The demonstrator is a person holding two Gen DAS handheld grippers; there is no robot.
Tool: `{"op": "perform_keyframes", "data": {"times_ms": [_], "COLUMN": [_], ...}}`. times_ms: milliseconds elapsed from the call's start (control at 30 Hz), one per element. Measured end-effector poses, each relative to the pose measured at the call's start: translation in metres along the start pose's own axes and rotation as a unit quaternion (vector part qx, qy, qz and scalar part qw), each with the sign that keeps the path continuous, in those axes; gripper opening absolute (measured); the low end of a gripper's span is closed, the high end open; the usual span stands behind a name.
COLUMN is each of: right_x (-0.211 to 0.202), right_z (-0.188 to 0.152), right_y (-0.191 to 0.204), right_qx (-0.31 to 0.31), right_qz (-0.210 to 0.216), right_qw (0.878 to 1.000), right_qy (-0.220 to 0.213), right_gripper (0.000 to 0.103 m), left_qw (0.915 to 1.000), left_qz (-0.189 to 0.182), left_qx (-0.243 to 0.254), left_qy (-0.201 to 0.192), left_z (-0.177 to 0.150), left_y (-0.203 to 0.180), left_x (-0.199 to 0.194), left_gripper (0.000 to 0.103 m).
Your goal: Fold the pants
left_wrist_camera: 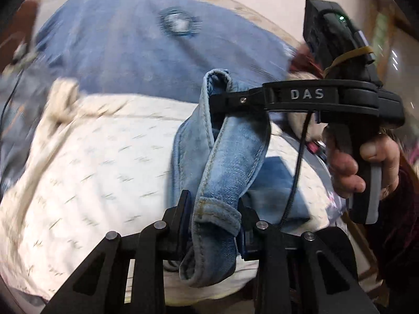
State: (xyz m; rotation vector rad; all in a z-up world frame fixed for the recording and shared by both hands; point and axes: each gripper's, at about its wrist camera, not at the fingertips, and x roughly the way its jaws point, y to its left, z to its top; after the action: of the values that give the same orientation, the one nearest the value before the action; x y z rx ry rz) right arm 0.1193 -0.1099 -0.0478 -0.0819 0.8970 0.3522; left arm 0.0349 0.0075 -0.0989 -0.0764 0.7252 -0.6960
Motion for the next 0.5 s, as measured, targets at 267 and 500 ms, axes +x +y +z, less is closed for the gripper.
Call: {"op": "perform_keyframes", "data": {"times_ms": [267,500], "right_x": [-0.088,-0.077], "right_z": [-0.068,-0.127], "right_y": [-0.112,-0.228], "right_qx": [0.129,0.263], "right_qz": [-0.018,0.011], "right_qw": [0.989,0.96], "right_qy": [-0.068,-0.091], "right_gripper": [0.019,0.02], "left_qw": [0.9938,0.9861], "left_qz": [-0.048,-0.079], "left_qx": [0.097,0.146], "left_qy": [0.026,0.005], "left_z": [0.018,0.013], "left_y": [-0.117,-0.135], "left_x": [0.028,0.005], "left_gripper": [0.036,0.065]}}
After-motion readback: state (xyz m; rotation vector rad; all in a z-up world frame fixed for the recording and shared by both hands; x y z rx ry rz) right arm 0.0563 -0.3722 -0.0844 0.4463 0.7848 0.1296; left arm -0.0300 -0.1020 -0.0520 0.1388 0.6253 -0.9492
